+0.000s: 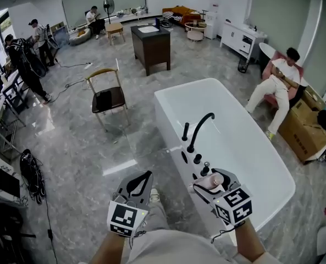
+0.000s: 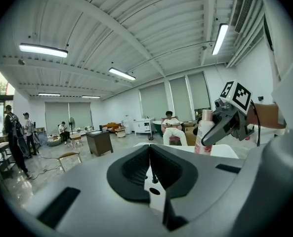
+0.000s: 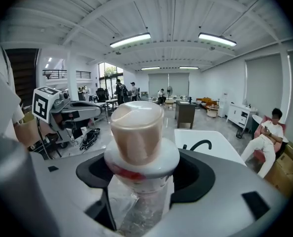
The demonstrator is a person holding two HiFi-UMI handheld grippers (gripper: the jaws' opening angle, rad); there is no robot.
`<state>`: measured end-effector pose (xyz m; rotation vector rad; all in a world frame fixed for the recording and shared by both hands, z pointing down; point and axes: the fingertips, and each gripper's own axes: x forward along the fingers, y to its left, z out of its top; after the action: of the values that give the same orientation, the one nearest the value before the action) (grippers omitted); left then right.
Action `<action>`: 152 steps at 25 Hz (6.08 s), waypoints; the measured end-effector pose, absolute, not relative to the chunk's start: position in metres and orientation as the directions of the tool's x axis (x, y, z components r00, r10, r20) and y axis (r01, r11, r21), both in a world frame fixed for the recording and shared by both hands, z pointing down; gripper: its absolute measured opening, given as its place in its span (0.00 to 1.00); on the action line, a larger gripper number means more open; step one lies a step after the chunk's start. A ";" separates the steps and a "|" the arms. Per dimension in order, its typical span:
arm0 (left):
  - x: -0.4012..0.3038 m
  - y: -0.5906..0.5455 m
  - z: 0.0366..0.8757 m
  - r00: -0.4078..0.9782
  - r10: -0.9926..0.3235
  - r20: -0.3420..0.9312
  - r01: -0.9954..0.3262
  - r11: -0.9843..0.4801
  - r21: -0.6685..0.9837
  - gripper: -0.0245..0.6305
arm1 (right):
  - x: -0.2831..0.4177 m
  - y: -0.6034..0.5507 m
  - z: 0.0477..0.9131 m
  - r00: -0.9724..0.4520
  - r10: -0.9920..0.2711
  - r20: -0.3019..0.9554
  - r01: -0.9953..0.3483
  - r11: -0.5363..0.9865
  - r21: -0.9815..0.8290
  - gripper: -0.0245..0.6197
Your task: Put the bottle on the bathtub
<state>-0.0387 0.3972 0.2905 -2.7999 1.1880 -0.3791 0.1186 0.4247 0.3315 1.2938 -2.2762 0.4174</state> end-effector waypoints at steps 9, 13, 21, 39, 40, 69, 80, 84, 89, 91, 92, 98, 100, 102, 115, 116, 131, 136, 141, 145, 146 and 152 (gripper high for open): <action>-0.050 0.275 0.307 0.690 -0.675 0.261 -0.668 -0.733 -0.129 0.07 | 0.108 0.301 0.345 -0.400 -0.691 0.602 -0.879 0.476 -0.037 0.59; -0.048 0.214 0.311 0.713 -0.652 0.258 -0.646 -0.754 -0.119 0.07 | 0.104 0.234 0.349 -0.380 -0.701 0.603 -0.892 0.450 -0.039 0.59; -0.049 0.093 0.324 0.737 -0.622 0.264 -0.619 -0.778 -0.107 0.07 | 0.099 0.096 0.369 -0.335 -0.705 0.625 -0.905 0.426 -0.005 0.59; 0.012 -0.062 0.417 0.697 -0.567 0.438 -0.576 -0.807 -0.129 0.07 | 0.139 -0.081 0.451 -0.239 -0.759 0.606 -0.951 0.309 0.012 0.59; 0.016 -0.066 0.422 0.695 -0.574 0.434 -0.583 -0.802 -0.127 0.07 | 0.144 -0.087 0.460 -0.239 -0.755 0.610 -0.953 0.303 0.001 0.59; 0.026 -0.155 0.571 0.611 -0.598 0.519 -0.714 -0.700 0.034 0.07 | 0.174 -0.187 0.665 -0.159 -0.686 0.710 -0.977 0.213 -0.013 0.59; 0.014 -0.164 0.606 0.587 -0.584 0.561 -0.731 -0.680 0.057 0.07 | 0.170 -0.193 0.710 -0.138 -0.642 0.754 -0.973 0.229 0.017 0.59; 0.016 -0.161 0.614 0.587 -0.577 0.569 -0.731 -0.679 0.065 0.07 | 0.170 -0.197 0.711 -0.136 -0.656 0.742 -0.974 0.224 0.019 0.59; 0.012 -0.169 0.616 0.582 -0.584 0.566 -0.742 -0.667 0.076 0.07 | 0.170 -0.205 0.710 -0.140 -0.670 0.729 -0.978 0.208 0.003 0.59; 0.011 -0.169 0.615 0.581 -0.586 0.565 -0.743 -0.665 0.075 0.07 | 0.168 -0.202 0.712 -0.144 -0.666 0.732 -0.978 0.206 -0.005 0.59; 0.010 -0.169 0.615 0.580 -0.587 0.565 -0.744 -0.665 0.073 0.07 | 0.168 -0.200 0.712 -0.146 -0.664 0.734 -0.979 0.202 -0.012 0.59; 0.008 -0.167 0.609 0.569 -0.588 0.575 -0.748 -0.660 0.066 0.07 | 0.170 -0.195 0.709 -0.125 -0.662 0.739 -0.986 0.168 -0.016 0.60; 0.008 -0.166 0.606 0.571 -0.589 0.572 -0.747 -0.661 0.065 0.07 | 0.170 -0.198 0.702 -0.111 -0.676 0.728 -0.988 0.154 -0.008 0.60; 0.007 -0.164 0.603 0.568 -0.589 0.574 -0.747 -0.662 0.059 0.07 | 0.168 -0.201 0.693 -0.110 -0.689 0.716 -0.989 0.148 -0.009 0.61; -0.004 -0.167 0.521 0.574 -0.636 0.515 -0.748 -0.664 0.014 0.07 | 0.162 -0.193 0.584 -0.171 -0.729 0.662 -0.985 0.150 -0.089 0.61; -0.004 -0.169 0.509 0.580 -0.641 0.503 -0.747 -0.664 0.016 0.07 | 0.161 -0.191 0.573 -0.184 -0.733 0.655 -0.983 0.153 -0.105 0.59; -0.025 -0.133 0.364 0.599 -0.719 0.351 -0.729 -0.672 -0.132 0.07 | 0.119 -0.130 0.360 -0.344 -0.870 0.354 -0.938 0.332 -0.097 0.09; -0.031 -0.102 0.334 0.609 -0.730 0.310 -0.730 -0.669 -0.140 0.07 | 0.101 -0.090 0.320 -0.402 -0.865 0.299 -0.915 0.388 -0.109 0.08; -0.038 -0.068 0.312 0.612 -0.736 0.289 -0.719 -0.670 -0.184 0.07 | 0.094 -0.053 0.296 -0.419 -0.865 0.278 -0.908 0.401 -0.122 0.08; -0.040 -0.045 0.297 0.627 -0.732 0.267 -0.708 -0.678 -0.195 0.07 | 0.093 -0.028 0.283 -0.423 -0.866 0.267 -0.906 0.410 -0.106 0.08; -0.041 -0.039 0.295 0.629 -0.732 0.262 -0.708 -0.679 -0.196 0.07 | 0.092 -0.022 0.281 -0.428 -0.863 0.267 -0.903 0.416 -0.104 0.08; -0.041 -0.006 0.289 0.639 -0.723 0.264 -0.697 -0.689 -0.200 0.07 | 0.089 0.010 0.273 -0.443 -0.853 0.276 -0.896 0.432 -0.103 0.08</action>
<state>-0.0410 -0.0065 0.2890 -2.7715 1.2027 -0.5000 0.0888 0.0100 0.2728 1.5443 -2.4993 0.3489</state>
